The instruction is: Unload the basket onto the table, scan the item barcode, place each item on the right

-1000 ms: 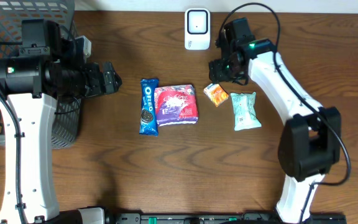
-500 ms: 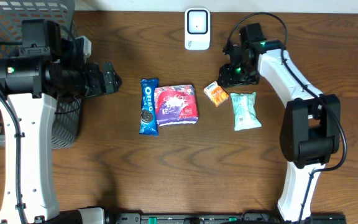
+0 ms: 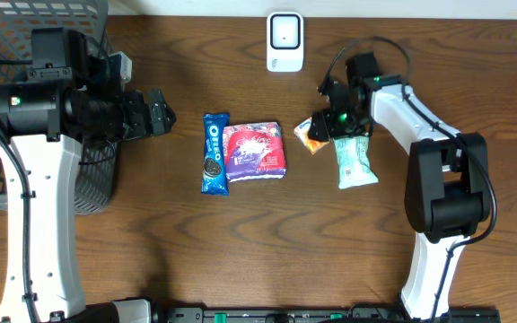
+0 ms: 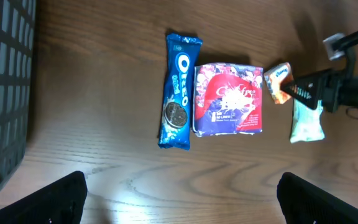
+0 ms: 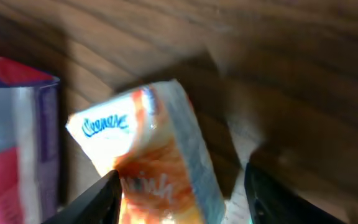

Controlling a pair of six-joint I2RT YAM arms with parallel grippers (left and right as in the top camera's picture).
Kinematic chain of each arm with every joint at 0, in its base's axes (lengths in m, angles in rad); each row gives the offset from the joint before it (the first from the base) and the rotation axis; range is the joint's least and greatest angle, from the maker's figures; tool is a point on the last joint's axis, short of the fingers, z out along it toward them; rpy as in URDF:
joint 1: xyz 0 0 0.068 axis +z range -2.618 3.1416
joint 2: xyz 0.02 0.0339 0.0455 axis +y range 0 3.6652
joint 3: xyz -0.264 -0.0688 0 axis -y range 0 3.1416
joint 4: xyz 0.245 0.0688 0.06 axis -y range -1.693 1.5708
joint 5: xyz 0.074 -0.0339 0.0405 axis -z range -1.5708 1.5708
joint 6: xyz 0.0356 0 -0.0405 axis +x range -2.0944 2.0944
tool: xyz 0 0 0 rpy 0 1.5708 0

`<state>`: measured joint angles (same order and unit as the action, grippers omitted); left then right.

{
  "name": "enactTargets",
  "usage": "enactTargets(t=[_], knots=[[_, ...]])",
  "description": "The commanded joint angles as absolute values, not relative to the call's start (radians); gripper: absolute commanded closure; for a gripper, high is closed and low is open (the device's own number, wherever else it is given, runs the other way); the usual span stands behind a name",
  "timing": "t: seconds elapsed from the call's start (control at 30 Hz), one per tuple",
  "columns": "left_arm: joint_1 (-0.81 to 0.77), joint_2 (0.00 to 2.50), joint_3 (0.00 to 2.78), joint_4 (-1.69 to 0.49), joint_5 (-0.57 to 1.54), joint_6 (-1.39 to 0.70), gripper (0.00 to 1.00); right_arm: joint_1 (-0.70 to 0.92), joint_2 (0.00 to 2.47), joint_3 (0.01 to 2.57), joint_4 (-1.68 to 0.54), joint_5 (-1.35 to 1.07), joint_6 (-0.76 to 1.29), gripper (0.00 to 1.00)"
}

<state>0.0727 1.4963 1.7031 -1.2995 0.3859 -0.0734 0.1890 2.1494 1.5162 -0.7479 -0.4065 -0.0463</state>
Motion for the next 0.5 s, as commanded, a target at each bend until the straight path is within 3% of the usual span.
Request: enactTargets(t=[0.0, 0.2, 0.47], knots=[[0.071, 1.5, 1.706, -1.301, 0.38, -0.06, 0.02, 0.183, 2.163, 1.479, -0.721, -0.407, -0.038, 0.42], [0.071, 1.5, 1.706, -1.301, 0.38, -0.06, 0.02, 0.169, 2.163, 1.477, -0.706, -0.464, -0.038, 0.55], [0.071, 1.5, 1.706, -1.301, 0.38, -0.06, 0.02, 0.169, 2.163, 1.477, -0.696, -0.55, -0.012, 0.91]])
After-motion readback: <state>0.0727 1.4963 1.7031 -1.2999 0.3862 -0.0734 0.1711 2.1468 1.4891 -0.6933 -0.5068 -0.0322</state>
